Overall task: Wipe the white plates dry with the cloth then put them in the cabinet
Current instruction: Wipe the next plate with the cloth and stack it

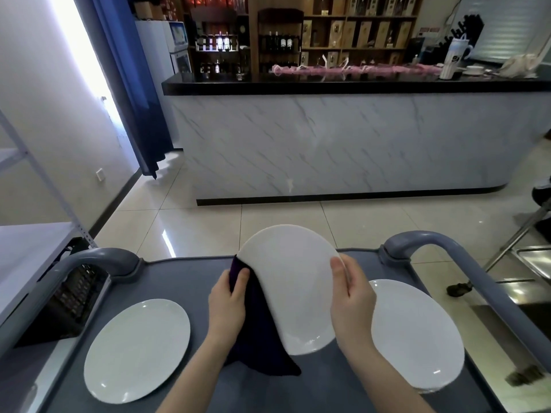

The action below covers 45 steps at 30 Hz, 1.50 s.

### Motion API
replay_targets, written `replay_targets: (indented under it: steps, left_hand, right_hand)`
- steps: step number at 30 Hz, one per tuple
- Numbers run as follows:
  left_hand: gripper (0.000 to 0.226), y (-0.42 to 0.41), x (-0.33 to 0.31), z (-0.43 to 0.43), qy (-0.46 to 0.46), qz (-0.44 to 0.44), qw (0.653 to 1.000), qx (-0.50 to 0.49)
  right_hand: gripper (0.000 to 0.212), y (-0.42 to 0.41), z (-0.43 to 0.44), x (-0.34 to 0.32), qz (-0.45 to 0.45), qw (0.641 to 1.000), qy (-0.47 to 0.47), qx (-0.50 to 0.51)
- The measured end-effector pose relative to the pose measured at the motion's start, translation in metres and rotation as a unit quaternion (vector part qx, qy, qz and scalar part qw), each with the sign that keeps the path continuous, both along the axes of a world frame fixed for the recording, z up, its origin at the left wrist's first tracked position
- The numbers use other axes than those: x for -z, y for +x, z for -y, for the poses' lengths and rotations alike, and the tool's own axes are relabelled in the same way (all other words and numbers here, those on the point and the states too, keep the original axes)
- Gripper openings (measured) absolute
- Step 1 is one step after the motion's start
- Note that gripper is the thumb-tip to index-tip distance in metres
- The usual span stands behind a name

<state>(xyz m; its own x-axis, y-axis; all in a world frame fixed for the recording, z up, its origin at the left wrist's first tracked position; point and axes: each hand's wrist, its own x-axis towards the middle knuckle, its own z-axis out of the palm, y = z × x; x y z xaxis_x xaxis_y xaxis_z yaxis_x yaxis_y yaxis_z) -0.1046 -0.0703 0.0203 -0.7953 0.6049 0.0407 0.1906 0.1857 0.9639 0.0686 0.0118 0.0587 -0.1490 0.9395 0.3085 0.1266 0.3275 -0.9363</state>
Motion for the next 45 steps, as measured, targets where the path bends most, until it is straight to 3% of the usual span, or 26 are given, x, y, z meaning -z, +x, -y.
replay_targets:
  steps: [3,8,11,13,16,18,21,24,27,31,36,40,45]
  left_hand:
    - [0.032,0.001,0.002,0.007,0.027,0.010,1.000,-0.008]
    - [0.024,-0.005,-0.028,0.005,0.031,-0.092,0.991,0.094]
    - [0.030,-0.011,-0.041,0.001,-0.001,-0.151,0.978,0.145]
    - [0.027,-0.016,-0.043,-0.002,-0.014,-0.162,0.973,0.165]
    - [0.030,-0.013,-0.040,-0.004,-0.012,-0.149,0.977,0.153]
    - [0.031,-0.009,-0.035,-0.003,0.003,-0.122,0.988,0.091]
    - [0.028,0.000,-0.023,0.000,0.014,-0.063,0.998,0.001]
    - [0.032,0.012,-0.012,0.003,0.008,-0.022,0.999,-0.042]
    - [0.032,0.007,-0.014,0.006,0.008,-0.024,0.999,-0.037]
    - [0.026,-0.009,-0.031,0.007,0.030,-0.100,0.994,0.031]
    - [0.022,-0.007,-0.043,-0.006,-0.034,-0.233,0.952,0.195]
    - [0.028,-0.008,-0.036,-0.005,-0.010,-0.215,0.969,0.117]
    - [0.028,-0.013,-0.020,0.004,-0.004,-0.068,0.998,0.015]
  right_hand:
    - [0.016,0.009,-0.010,-0.003,0.045,0.997,-0.013,-0.068]
    - [0.011,0.009,-0.034,-0.031,0.128,0.972,-0.002,-0.198]
    - [0.018,0.005,-0.044,-0.040,0.229,0.939,0.018,-0.256]
    - [0.025,0.005,-0.046,-0.040,0.240,0.933,0.034,-0.267]
    - [0.040,0.005,-0.038,-0.034,0.192,0.953,0.069,-0.222]
    - [0.043,0.004,-0.030,-0.030,0.140,0.973,0.068,-0.171]
    - [0.046,0.002,-0.019,-0.021,0.020,0.998,-0.009,-0.062]
    - [0.044,-0.004,-0.008,-0.011,-0.046,0.996,-0.072,0.012]
    - [0.044,-0.001,-0.008,-0.007,-0.028,0.998,-0.057,-0.009]
    - [0.042,0.008,-0.024,-0.014,0.046,0.993,0.019,-0.111]
    - [0.026,-0.002,-0.024,-0.016,0.191,0.941,0.076,-0.270]
    - [0.029,-0.002,-0.017,-0.010,0.135,0.966,0.070,-0.208]
    - [0.042,-0.002,-0.001,-0.005,-0.014,0.998,-0.034,-0.055]
